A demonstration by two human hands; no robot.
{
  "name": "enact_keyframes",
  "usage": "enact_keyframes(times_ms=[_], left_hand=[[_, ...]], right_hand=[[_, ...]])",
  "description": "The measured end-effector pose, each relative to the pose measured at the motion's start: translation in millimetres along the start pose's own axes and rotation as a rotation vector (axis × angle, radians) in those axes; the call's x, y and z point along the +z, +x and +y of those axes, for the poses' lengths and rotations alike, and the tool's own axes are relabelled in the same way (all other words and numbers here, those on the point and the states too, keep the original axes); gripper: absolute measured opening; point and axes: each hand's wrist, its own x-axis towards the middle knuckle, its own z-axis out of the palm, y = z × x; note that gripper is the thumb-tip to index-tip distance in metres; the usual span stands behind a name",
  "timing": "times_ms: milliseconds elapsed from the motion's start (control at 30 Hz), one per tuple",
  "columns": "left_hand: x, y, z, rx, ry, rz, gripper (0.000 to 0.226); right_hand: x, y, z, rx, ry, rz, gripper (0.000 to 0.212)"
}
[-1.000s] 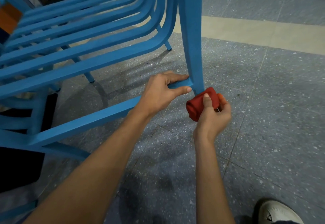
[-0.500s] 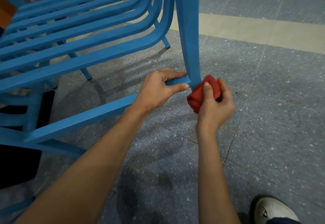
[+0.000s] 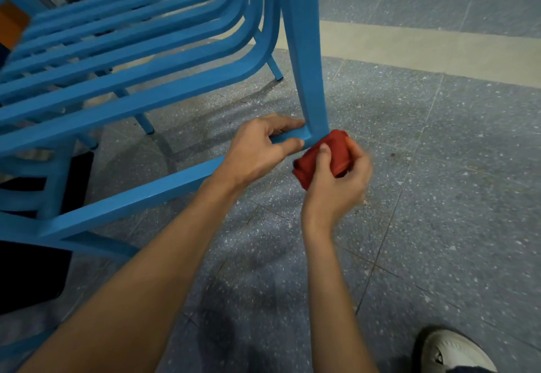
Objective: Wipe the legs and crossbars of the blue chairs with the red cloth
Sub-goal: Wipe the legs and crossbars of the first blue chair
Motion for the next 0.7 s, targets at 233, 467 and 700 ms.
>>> enact_keyframes(times_ms=[233,467,700], left_hand=[[-4.0,0.3,4.1,0.005,0.04,-0.062,0.031],[-5.3,12.1,13.0,0.082,0.186,-0.14,0.031],[8.3,15.5,3.2,0.25,0.2,0.016,0.03]], right_hand=[[-11.0,-0.2,39.3,0.076,-0.124,-0.099,0.032],[-59.3,59.9,81.0,0.419,-0.056,-0.054,0.026],[-68.3,107.3,114.1,0.553,-0.27,-0.409,0.021]])
